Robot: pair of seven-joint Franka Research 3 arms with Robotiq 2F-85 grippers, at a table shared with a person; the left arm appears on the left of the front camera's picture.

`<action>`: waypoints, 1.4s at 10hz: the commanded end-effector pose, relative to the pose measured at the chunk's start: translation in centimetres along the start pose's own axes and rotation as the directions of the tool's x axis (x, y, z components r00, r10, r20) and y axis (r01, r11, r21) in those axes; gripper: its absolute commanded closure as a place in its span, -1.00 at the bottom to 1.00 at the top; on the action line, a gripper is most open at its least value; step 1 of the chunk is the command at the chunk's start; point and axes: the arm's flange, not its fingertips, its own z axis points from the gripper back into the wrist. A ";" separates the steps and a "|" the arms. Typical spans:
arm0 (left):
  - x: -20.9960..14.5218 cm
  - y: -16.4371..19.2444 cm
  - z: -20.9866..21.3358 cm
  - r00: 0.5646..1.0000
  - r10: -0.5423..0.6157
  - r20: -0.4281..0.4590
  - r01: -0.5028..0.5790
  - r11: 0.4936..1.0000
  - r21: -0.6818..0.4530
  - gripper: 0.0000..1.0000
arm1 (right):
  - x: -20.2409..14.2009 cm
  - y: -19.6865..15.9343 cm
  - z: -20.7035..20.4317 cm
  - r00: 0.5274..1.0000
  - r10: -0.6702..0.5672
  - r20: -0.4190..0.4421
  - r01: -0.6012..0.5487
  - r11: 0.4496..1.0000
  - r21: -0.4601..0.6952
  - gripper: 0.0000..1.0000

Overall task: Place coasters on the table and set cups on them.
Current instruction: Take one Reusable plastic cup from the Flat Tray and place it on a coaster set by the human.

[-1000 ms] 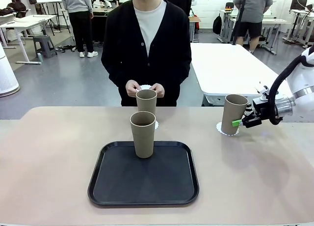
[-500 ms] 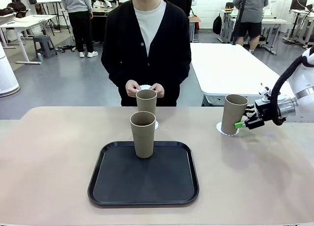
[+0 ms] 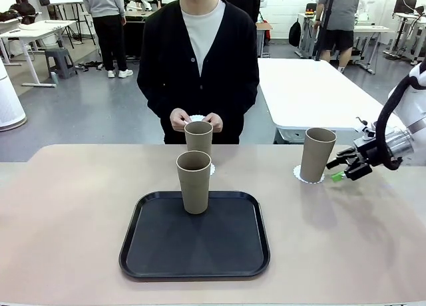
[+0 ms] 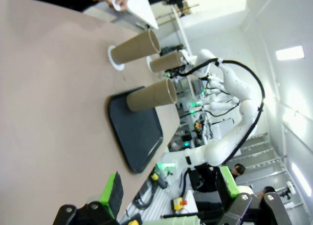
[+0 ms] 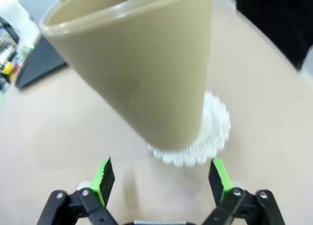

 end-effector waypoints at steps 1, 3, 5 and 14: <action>-0.2 -0.1 0.1 1.000 0.003 0.000 -0.003 1.000 0.004 -1.00 | 2.6 3.7 1.0 0.949 -0.174 -0.262 0.150 0.982 -0.111 -1.00; -0.2 -0.1 0.1 1.000 0.003 0.000 -0.003 1.000 0.004 -1.00 | 8.7 8.8 3.9 0.888 -0.292 -0.356 0.173 0.928 -0.329 -1.00; -0.2 -0.1 0.1 1.000 0.003 0.000 -0.003 1.000 0.004 -1.00 | 14.5 12.4 7.4 0.838 -0.389 -0.382 0.164 0.848 -0.504 -1.00; -0.2 -0.1 0.1 1.000 0.003 0.000 -0.003 1.000 0.004 -1.00 | 23.6 17.9 10.1 0.658 -0.647 -0.385 0.251 0.671 -0.698 -1.00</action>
